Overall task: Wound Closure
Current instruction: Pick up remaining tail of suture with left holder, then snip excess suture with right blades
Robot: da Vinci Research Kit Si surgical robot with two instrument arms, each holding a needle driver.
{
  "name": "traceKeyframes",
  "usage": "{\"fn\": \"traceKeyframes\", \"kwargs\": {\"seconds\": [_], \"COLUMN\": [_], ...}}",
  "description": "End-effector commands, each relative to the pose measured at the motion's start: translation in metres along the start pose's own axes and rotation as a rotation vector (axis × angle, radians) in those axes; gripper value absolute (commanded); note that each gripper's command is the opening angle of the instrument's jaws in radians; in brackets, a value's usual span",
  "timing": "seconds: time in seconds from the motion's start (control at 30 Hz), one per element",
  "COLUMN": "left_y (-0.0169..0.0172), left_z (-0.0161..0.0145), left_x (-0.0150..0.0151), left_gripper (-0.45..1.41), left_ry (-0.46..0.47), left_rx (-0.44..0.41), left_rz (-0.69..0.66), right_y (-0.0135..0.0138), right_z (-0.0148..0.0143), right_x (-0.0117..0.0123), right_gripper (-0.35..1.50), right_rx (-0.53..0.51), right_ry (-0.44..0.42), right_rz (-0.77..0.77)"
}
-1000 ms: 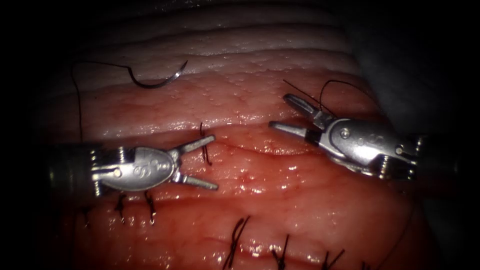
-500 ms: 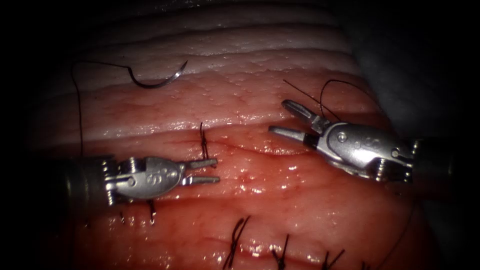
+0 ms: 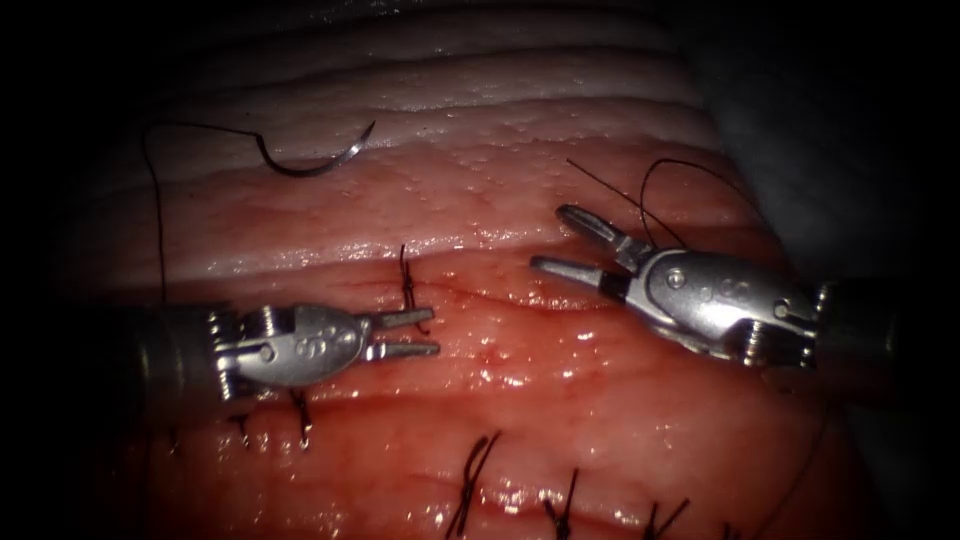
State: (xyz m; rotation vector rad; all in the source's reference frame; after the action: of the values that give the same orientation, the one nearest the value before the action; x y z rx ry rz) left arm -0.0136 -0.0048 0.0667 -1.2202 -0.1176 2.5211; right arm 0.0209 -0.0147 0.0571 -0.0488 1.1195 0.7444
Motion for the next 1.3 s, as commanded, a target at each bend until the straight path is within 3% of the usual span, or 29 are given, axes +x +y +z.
{"fn": "traceKeyframes", "kwargs": {"seconds": [0.03,0.13,0.23,0.27,0.53,0.57,0.67,0.9,0.93,1.17,1.3], "left_y": [0.0001,0.0001,-0.0001,-0.0003,-0.0013,-0.0014,-0.0017,-0.0028,-0.0033,-0.0041,-0.0045], "left_z": [0.0005,0.0002,0.0001,0.0001,0.0001,-0.0001,-0.0007,-0.0022,-0.0027,-0.003,-0.003], "left_x": [0.0002,0.0006,0.0009,0.0007,-0.0001,-0.0002,-0.0003,-0.0007,-0.0008,-0.0007,-0.0006], "left_gripper": [-0.11,-0.11,-0.3,-0.45,-0.45,-0.45,-0.45,-0.45,-0.45,-0.45,-0.45], "left_ry": [0.003,0.0,0.012,0.012,0.029,0.034,0.049,0.088,0.112,0.148,0.167], "left_rx": [-0.003,-0.008,-0.02,-0.02,-0.032,-0.03,-0.026,-0.012,0.003,0.003,0.01], "left_rz": [-0.001,-0.011,-0.003,-0.003,-0.002,-0.003,-0.007,-0.022,-0.032,-0.043,-0.05], "right_y": [-0.0002,-0.0002,-0.0003,-0.0004,-0.0006,-0.0006,-0.0013,-0.0044,-0.005,-0.0059,-0.007], "right_z": [0.0009,0.0011,0.0012,0.0013,0.0019,0.0021,0.0032,0.0068,0.0082,0.0102,0.0117], "right_x": [-0.0004,-0.0007,-0.0009,-0.001,-0.0015,-0.0018,-0.0028,-0.0049,-0.0049,-0.004,-0.0041], "right_gripper": [0.33,0.33,0.33,0.33,0.29,0.31,0.61,0.59,0.73,0.8,0.95], "right_rx": [0.002,0.003,0.003,0.004,0.042,0.067,0.127,0.2,0.197,0.168,0.158], "right_ry": [-0.001,-0.005,-0.009,-0.011,-0.022,-0.018,-0.029,-0.023,-0.008,0.025,0.031], "right_rz": [-0.001,-0.003,-0.005,-0.006,-0.01,-0.013,-0.061,-0.13,-0.138,-0.183,-0.222]}}
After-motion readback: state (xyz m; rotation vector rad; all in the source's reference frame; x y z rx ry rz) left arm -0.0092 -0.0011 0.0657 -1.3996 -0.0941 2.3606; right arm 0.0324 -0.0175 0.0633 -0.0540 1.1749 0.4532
